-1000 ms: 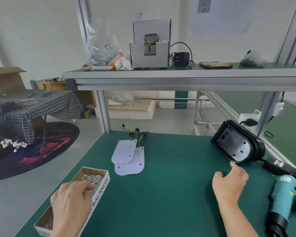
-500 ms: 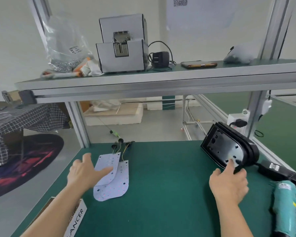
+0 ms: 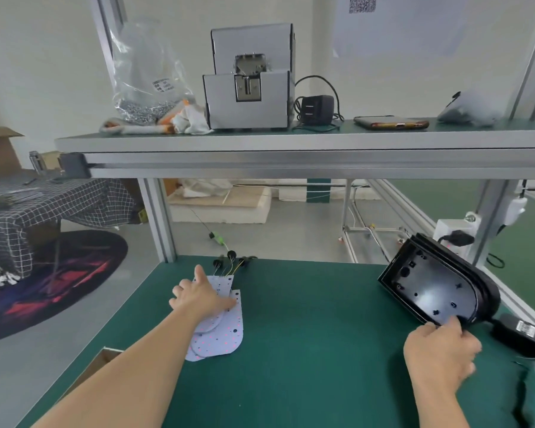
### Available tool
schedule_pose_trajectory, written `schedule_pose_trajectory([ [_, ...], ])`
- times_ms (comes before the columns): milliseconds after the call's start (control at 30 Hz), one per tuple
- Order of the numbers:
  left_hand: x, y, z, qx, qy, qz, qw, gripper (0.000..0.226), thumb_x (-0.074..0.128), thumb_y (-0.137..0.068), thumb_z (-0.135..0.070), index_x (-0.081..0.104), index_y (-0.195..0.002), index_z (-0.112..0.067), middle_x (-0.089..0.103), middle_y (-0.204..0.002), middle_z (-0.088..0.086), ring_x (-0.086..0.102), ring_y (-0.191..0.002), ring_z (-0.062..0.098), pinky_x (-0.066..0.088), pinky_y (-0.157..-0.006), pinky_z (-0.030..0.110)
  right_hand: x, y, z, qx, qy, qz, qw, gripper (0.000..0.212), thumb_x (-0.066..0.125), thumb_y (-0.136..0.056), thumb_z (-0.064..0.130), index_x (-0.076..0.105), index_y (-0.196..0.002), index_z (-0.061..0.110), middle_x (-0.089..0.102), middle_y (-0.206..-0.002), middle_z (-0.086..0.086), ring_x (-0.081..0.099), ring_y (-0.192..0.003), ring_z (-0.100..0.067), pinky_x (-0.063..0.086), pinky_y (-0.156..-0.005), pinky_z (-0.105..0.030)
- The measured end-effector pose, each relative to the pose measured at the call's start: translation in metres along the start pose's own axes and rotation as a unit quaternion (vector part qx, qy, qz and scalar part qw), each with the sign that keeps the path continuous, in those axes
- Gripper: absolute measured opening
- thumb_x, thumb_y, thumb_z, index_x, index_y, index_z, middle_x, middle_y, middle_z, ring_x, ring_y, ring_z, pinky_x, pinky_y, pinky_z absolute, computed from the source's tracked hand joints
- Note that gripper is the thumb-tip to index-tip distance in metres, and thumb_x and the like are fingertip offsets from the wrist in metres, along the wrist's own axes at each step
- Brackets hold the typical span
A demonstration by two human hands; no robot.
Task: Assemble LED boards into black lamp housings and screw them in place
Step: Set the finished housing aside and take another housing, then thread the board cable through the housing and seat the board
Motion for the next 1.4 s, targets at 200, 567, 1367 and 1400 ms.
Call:
schedule_pose_trajectory([
  [200,-0.006,0.002,0.001,0.009,0.092,-0.046,0.995,0.120,0.076,-0.067,-0.056,0.000,-0.155,-0.030,0.031,-0.136,0.016,0.034,-0.127,0.036,0.037,-0.101,0.044,-0.015,0.008,0.006,0.016,-0.103,-0.016,0.994,0.047,0.043,-0.104,0.012,0.037,-0.150,0.004,0.028,-0.145,-0.026,0.053,-0.092,-0.051,0.045,-0.099,-0.058],
  [567,-0.043,0.078,-0.001,0.211,0.296,-0.164,0.917,0.108,0.083,-0.073,-0.036,0.012,-0.155,-0.036,0.024,-0.130,-0.006,0.027,-0.121,0.015,0.031,-0.107,0.037,-0.066,0.044,0.035,0.003,-0.216,0.015,0.976,0.044,0.042,-0.102,-0.002,0.041,-0.146,-0.006,0.039,-0.142,-0.036,0.042,-0.124,-0.049,0.026,-0.102,-0.043],
  [1367,-0.159,0.348,-0.020,0.446,0.387,-0.195,0.783,0.129,0.075,-0.057,-0.063,-0.011,-0.152,-0.048,0.018,-0.130,-0.033,0.010,-0.131,-0.023,0.010,-0.097,-0.009,-0.047,0.128,-0.017,-0.113,-0.163,0.187,0.962,0.041,0.040,-0.101,0.010,0.056,-0.136,0.022,0.050,-0.126,-0.010,0.054,-0.093,-0.011,0.041,-0.099,-0.036],
  [1400,-0.164,0.353,-0.022,0.451,0.380,-0.200,0.783,0.129,0.076,-0.058,-0.064,-0.010,-0.153,-0.049,0.015,-0.127,-0.041,0.012,-0.131,-0.022,0.014,-0.097,-0.006,-0.047,0.131,-0.017,-0.121,-0.155,0.202,0.959,0.041,0.040,-0.101,0.011,0.057,-0.136,0.023,0.051,-0.127,-0.011,0.054,-0.100,-0.016,0.041,-0.101,-0.037],
])
Point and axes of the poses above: each hand's wrist, its own y-axis away from the middle knuckle, its own x-axis out of the palm, z = x × y, the point moved 6 cm from there along -y, towards the middle knuckle
